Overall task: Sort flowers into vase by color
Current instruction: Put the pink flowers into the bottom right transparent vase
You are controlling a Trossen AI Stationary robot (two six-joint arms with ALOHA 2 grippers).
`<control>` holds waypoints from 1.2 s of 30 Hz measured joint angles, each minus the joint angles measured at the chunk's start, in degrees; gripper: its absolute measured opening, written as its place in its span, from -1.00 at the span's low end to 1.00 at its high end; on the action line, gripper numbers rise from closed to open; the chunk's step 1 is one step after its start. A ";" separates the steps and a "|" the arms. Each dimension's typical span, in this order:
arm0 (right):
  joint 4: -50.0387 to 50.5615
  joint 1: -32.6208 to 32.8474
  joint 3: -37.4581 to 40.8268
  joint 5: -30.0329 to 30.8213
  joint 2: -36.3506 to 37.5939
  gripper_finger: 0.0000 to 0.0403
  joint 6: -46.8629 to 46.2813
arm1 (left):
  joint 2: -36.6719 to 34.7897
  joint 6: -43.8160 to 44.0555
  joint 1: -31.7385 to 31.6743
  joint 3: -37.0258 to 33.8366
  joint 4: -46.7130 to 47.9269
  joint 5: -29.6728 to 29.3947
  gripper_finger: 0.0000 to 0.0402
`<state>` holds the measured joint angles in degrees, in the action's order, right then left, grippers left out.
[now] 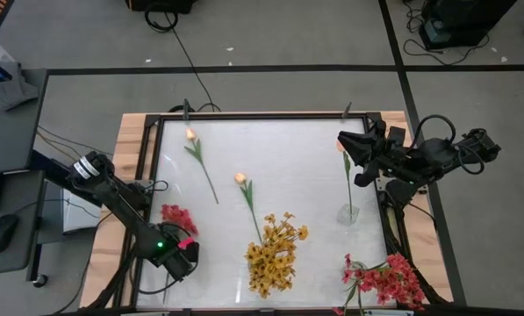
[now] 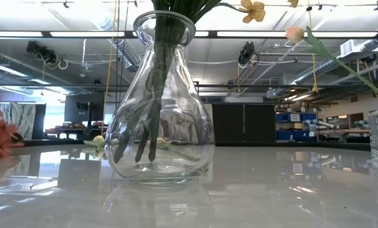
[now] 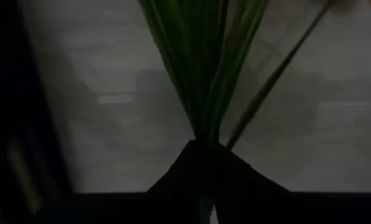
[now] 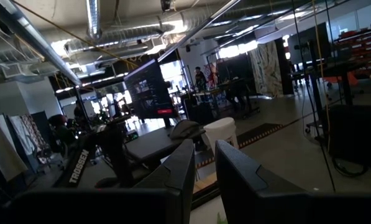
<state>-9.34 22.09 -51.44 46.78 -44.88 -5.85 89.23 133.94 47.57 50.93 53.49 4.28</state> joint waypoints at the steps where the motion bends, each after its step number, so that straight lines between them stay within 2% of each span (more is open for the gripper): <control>1: -0.02 0.00 -0.02 0.00 0.00 -0.63 0.00 | -1.08 -0.13 0.00 -0.01 1.19 -0.01 -0.90; 6: -0.01 0.01 -0.01 0.00 0.00 -0.63 0.00 | -7.90 -0.34 -0.02 0.03 6.71 -0.22 -0.91; 10: 0.00 0.02 0.00 0.00 0.00 -0.63 0.00 | -14.52 -1.55 -0.02 0.05 9.96 -4.28 -0.91; 13: -0.01 0.01 -0.01 0.00 0.00 -0.63 0.00 | -19.46 -1.67 -0.19 0.05 11.28 -11.01 -0.91; 16: -0.02 0.02 -0.01 0.00 0.00 -0.63 0.00 | -24.09 -2.41 -0.51 0.05 11.33 -20.33 -0.91; 20: -0.58 0.02 0.00 0.00 -0.02 -0.63 -0.02 | -30.05 -5.98 -1.30 0.05 10.56 -33.16 -0.92; 23: -2.77 0.01 -0.02 -0.02 0.00 -0.63 -2.37 | -34.31 -9.68 -2.87 0.05 10.21 -40.42 -0.92; 26: -5.49 0.02 -0.01 -0.07 -0.02 -0.63 -7.45 | -38.21 -19.99 -4.69 0.05 6.02 -48.09 -0.92; 30: -7.90 0.01 -0.02 -0.13 0.02 -0.63 -14.89 | -42.96 -41.60 -8.08 0.05 -3.98 -55.62 -0.92; 36: -10.22 -0.40 -0.02 1.04 0.01 -0.63 -14.92 | -48.35 -73.12 -14.96 0.05 -22.19 -57.09 -0.90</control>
<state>-19.57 21.68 -51.46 47.82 -44.87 -20.77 40.88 60.83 32.62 50.98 31.30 -52.81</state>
